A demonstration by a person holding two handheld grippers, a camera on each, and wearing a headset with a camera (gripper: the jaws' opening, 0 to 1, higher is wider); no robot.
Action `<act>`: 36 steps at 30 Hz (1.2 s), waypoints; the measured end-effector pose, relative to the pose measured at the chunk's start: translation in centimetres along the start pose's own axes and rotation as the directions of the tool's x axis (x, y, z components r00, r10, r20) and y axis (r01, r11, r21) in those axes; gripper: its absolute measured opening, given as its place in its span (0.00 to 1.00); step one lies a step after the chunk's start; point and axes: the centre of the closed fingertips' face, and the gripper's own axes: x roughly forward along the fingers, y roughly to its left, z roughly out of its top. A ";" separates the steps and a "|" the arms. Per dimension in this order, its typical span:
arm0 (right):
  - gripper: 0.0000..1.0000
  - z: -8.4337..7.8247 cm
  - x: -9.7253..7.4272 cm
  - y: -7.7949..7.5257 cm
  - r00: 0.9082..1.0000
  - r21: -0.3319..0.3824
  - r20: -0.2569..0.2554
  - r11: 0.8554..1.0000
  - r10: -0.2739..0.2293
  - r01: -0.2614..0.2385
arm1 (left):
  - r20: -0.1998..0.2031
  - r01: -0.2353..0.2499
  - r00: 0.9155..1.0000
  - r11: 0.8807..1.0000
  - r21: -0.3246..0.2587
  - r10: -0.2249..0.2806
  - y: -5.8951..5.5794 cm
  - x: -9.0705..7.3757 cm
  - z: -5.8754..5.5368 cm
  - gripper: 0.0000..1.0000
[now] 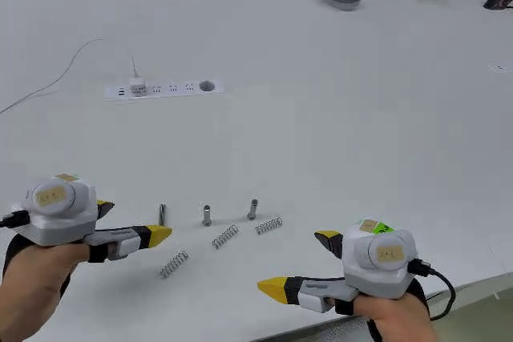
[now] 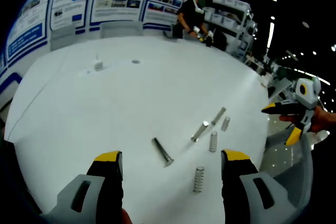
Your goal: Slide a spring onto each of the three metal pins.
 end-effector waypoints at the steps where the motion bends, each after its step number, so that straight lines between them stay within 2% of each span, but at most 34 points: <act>1: 0.87 0.0 0.0 0.0 1.000 0.000 -0.001 1.000 0.001 -0.001 | -0.001 0.000 1.000 1.000 -0.001 0.000 0.0 0.2 0.1 0.77; 13: 0.87 0.3 -0.2 -0.5 1.000 0.015 0.005 1.000 -0.010 0.010 | -0.038 -0.006 0.999 1.000 -0.028 0.005 1.0 2.7 0.6 0.72; 17: 0.87 0.4 -0.2 -0.5 1.000 0.017 0.008 1.000 -0.009 0.009 | -0.067 -0.018 0.998 0.999 -0.040 0.016 1.6 3.6 0.2 0.70; 26: 0.87 0.1 0.0 -0.4 1.000 0.018 -0.005 1.000 -0.002 0.003 | -0.101 -0.031 0.995 0.994 -0.103 0.020 2.1 5.3 -0.5 0.60; 33: 0.87 0.2 0.2 -0.5 1.000 0.026 -0.004 1.000 0.000 0.001 | -0.138 -0.047 0.990 0.985 -0.167 0.024 2.5 6.4 -1.3 0.47; 36: 0.87 0.1 0.3 -0.5 1.000 0.028 -0.007 1.000 0.001 0.000 | -0.151 -0.046 0.988 0.972 -0.232 0.011 2.3 6.7 -1.6 0.40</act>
